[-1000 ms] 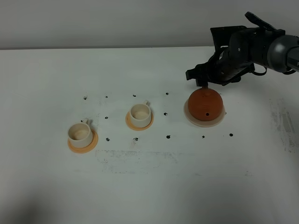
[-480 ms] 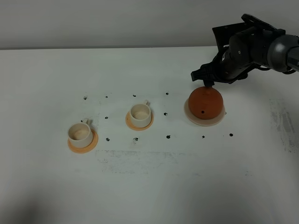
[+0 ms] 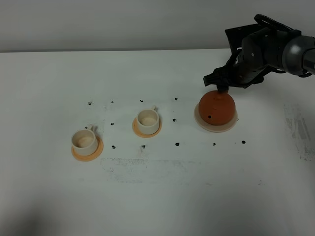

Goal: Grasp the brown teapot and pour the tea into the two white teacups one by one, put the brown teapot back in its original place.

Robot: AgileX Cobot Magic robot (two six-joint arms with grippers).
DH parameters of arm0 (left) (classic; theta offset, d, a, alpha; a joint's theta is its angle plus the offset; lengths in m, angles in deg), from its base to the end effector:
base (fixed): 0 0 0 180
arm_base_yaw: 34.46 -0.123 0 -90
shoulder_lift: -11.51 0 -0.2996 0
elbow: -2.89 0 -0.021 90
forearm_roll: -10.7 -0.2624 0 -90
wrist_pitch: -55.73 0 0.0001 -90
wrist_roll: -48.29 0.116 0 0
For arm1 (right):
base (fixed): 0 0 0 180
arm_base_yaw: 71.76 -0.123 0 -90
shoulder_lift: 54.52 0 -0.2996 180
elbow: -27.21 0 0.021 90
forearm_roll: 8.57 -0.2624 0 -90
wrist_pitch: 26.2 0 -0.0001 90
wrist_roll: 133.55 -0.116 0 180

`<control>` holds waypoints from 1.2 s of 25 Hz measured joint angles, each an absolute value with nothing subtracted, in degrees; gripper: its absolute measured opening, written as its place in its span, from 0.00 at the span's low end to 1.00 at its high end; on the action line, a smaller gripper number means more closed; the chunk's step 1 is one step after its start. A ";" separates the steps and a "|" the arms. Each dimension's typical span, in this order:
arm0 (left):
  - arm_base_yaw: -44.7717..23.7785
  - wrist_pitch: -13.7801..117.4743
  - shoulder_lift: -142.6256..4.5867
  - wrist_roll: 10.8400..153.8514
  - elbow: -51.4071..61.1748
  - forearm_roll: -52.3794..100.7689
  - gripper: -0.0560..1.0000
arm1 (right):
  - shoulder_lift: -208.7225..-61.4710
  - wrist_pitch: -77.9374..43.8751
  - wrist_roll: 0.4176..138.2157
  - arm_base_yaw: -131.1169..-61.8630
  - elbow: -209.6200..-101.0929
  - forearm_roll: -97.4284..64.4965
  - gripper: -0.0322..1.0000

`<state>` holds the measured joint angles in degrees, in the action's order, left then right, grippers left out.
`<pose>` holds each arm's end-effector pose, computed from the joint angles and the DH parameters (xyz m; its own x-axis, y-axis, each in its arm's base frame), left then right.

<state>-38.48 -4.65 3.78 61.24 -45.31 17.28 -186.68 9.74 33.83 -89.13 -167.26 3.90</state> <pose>0.0131 -0.0107 0.2767 -0.4301 0.1376 -0.8923 0.0931 0.9898 0.1078 0.4772 0.1338 0.1392 -0.8598 -0.2242 -0.4587 -0.2043 0.9745 -0.0932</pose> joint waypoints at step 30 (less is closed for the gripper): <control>-38.48 -4.65 3.78 61.24 -45.31 17.28 0.34 | -186.03 14.02 33.20 -89.37 -167.48 10.13 0.58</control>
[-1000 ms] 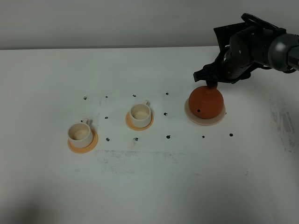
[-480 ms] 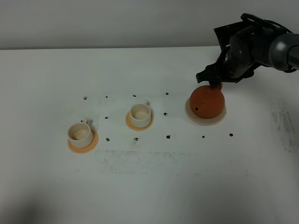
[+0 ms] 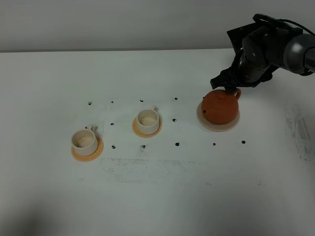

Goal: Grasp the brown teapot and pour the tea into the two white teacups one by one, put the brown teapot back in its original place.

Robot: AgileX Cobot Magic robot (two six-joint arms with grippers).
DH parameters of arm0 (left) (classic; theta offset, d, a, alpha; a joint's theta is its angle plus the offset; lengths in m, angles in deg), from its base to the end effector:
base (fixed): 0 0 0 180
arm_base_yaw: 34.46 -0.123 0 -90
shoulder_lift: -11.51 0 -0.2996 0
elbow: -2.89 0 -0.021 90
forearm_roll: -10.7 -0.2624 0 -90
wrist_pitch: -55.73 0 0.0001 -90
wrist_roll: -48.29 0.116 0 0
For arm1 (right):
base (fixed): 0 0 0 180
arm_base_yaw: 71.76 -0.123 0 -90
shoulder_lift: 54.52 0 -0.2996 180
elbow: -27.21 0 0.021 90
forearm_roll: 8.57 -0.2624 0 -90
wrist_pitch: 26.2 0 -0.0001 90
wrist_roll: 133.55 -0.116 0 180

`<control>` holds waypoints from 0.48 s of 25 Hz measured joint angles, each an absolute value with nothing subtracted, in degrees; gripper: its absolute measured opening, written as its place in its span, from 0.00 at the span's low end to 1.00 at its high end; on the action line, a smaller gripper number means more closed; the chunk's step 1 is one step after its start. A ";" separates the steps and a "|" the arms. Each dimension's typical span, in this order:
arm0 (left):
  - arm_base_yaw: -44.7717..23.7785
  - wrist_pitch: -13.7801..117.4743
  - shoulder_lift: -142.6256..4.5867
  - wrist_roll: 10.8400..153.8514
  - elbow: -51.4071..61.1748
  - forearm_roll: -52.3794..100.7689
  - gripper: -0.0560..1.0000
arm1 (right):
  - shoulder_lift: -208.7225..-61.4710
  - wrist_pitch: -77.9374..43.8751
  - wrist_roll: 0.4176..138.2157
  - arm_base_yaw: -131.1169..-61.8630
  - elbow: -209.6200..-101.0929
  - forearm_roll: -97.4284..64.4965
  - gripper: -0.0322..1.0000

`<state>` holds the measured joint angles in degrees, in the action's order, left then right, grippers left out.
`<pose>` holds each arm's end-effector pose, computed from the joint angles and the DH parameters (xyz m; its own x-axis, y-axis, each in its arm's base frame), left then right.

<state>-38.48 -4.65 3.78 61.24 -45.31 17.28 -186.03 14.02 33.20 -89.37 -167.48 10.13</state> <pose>0.0131 -0.0107 0.2767 -0.4301 0.1376 -0.8923 0.0931 0.9898 0.1078 0.4735 0.1251 0.1444 -0.8626 -0.2960 -0.4103 -0.2329 0.9523 -0.1973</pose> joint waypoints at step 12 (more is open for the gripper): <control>-38.48 -4.65 3.78 61.24 -45.31 17.28 0.34 | -185.99 10.59 33.01 -91.01 -167.80 10.38 0.57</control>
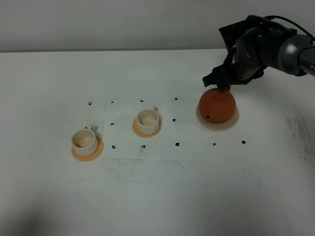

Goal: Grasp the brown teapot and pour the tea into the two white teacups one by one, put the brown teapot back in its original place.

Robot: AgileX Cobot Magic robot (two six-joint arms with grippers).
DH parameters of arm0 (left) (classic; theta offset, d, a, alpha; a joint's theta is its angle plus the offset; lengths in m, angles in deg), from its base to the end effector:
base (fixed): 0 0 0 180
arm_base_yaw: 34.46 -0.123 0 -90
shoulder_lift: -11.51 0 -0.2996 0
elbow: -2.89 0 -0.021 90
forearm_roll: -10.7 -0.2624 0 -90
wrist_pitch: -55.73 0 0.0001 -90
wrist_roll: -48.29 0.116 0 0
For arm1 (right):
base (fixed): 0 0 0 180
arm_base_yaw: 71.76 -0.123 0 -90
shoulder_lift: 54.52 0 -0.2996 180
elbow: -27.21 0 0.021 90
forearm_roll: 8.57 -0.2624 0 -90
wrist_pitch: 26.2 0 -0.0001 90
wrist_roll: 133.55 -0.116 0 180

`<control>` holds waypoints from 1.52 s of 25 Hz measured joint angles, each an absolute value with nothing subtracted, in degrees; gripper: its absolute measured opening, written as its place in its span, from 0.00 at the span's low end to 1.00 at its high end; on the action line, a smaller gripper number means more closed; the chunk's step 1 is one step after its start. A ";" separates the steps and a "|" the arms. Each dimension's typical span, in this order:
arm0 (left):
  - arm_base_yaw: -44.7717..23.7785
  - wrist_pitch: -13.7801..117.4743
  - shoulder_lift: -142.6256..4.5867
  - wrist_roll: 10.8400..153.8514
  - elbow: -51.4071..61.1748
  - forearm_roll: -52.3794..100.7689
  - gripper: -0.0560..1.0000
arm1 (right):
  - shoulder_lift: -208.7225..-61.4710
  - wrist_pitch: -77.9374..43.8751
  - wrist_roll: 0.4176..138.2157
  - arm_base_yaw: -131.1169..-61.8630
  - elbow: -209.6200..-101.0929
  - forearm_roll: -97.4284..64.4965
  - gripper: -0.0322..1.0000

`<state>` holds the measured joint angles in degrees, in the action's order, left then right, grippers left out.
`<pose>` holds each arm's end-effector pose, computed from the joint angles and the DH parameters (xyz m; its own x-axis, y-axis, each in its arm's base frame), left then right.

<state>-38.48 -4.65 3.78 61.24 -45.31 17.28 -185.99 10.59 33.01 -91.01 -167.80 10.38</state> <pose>0.0131 -0.0107 0.2767 -0.4301 0.1376 -0.8923 0.0931 0.9898 0.1078 0.4762 0.1424 0.1491 -0.8230 -0.3225 -0.4676 -0.2644 0.9461 -0.1872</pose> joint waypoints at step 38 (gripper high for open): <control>-38.48 -4.65 3.78 61.23 -45.31 17.28 0.34 | -185.97 3.54 31.46 -90.42 -167.87 14.63 0.57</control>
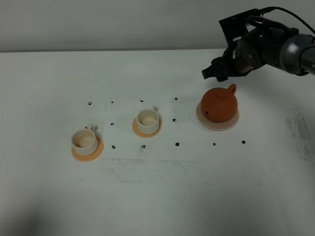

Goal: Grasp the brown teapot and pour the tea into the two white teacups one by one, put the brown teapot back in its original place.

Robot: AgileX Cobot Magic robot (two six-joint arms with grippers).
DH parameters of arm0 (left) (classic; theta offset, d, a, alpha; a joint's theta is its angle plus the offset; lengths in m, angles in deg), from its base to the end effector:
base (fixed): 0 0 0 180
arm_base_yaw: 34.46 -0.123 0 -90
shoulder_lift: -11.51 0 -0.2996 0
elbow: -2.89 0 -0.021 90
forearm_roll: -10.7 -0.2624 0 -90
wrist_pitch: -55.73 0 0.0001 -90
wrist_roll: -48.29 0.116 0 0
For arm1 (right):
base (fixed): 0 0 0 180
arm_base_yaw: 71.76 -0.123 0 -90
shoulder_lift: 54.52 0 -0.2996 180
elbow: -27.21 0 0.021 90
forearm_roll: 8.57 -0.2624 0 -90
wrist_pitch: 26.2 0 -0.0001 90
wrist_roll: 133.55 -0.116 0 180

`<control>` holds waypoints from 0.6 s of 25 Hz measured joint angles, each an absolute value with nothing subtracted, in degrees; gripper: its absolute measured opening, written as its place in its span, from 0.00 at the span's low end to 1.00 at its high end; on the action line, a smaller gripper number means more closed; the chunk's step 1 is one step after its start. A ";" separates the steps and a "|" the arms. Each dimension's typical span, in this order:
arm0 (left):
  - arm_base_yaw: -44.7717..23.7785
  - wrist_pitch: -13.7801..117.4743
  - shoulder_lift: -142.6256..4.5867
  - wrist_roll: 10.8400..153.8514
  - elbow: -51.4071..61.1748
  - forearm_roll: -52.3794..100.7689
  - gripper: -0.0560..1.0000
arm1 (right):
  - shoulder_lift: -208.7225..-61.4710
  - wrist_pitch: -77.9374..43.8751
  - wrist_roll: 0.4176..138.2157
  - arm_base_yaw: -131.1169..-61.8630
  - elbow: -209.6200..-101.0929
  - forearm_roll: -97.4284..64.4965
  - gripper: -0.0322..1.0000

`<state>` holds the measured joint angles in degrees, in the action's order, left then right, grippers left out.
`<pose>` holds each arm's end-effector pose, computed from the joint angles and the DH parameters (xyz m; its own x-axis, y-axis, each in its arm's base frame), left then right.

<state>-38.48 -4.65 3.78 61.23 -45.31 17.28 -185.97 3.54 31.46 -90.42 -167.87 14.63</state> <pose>0.0131 -0.0107 0.2767 -0.4301 0.1374 -0.8923 0.0931 0.9898 0.1076 0.4899 0.1415 0.1577 -0.7444 -0.3492 -0.5691 -0.2767 0.9370 -0.2130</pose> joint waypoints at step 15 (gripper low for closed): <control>-38.48 -4.65 3.78 61.23 -45.31 17.28 0.34 | -178.88 -16.73 31.46 -85.71 -157.62 17.54 0.57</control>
<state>-38.48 -4.65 3.78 61.23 -45.31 17.28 -178.88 -16.73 31.46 -85.71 -157.62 17.54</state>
